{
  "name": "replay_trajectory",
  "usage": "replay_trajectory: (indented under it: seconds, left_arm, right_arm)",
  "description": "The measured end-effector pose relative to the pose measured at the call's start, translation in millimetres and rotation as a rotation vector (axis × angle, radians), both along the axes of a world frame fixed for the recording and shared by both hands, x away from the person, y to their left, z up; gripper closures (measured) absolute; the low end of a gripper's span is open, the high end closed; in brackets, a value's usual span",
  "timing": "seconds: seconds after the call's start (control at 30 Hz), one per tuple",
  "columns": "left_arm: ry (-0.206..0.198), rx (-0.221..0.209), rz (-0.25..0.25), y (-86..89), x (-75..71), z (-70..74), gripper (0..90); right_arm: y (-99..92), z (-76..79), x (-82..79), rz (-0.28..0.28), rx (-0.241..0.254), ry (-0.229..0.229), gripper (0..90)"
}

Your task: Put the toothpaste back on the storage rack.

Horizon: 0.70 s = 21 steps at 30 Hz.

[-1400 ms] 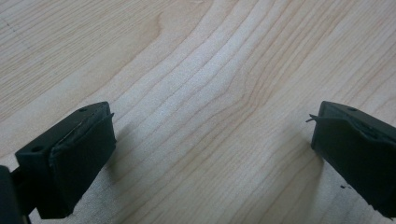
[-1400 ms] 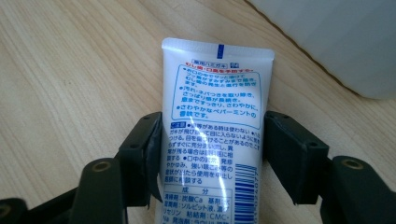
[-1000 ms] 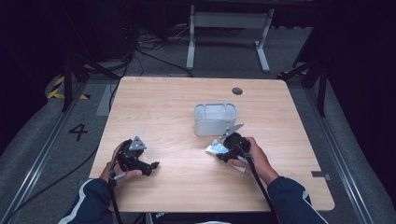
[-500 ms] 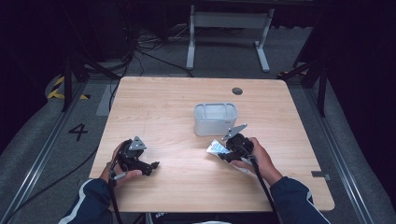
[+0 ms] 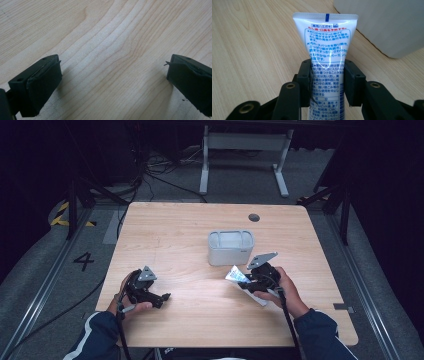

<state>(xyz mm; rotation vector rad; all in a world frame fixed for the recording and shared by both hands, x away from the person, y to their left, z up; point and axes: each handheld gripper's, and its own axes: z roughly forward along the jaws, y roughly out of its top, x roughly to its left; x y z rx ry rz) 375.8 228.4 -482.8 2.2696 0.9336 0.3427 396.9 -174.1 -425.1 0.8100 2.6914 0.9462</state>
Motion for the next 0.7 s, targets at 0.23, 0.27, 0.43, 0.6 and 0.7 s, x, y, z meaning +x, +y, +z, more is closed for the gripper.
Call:
replay_trajectory:
  seconds: [0.23,0.27,0.43,0.6,0.7]
  left_arm:
    - [0.0,-0.003,0.01,-0.2,-1.5,-0.3,0.4]
    - [-0.004,0.0,0.007,0.1,-1.4,-0.2,0.4]
    - [-0.001,-0.005,0.009,-0.1,-1.5,-0.4,0.4]
    - [-0.001,-0.004,0.008,0.0,-1.2,-0.3,0.2]
    - [0.001,-0.003,0.007,0.0,-1.2,-0.2,0.2]
  right_arm:
    - [-5.7,7.7,-2.4,0.013,0.042,-0.023,64.2]
    - [-6.0,9.0,-2.8,0.018,0.051,-0.026,64.4]
    - [-6.1,11.3,-4.9,0.03,0.068,-0.047,65.3]
    - [-11.8,13.5,-5.7,0.025,0.113,-0.067,65.8]
    - [-15.5,15.1,-6.1,0.022,0.134,-0.083,66.1]
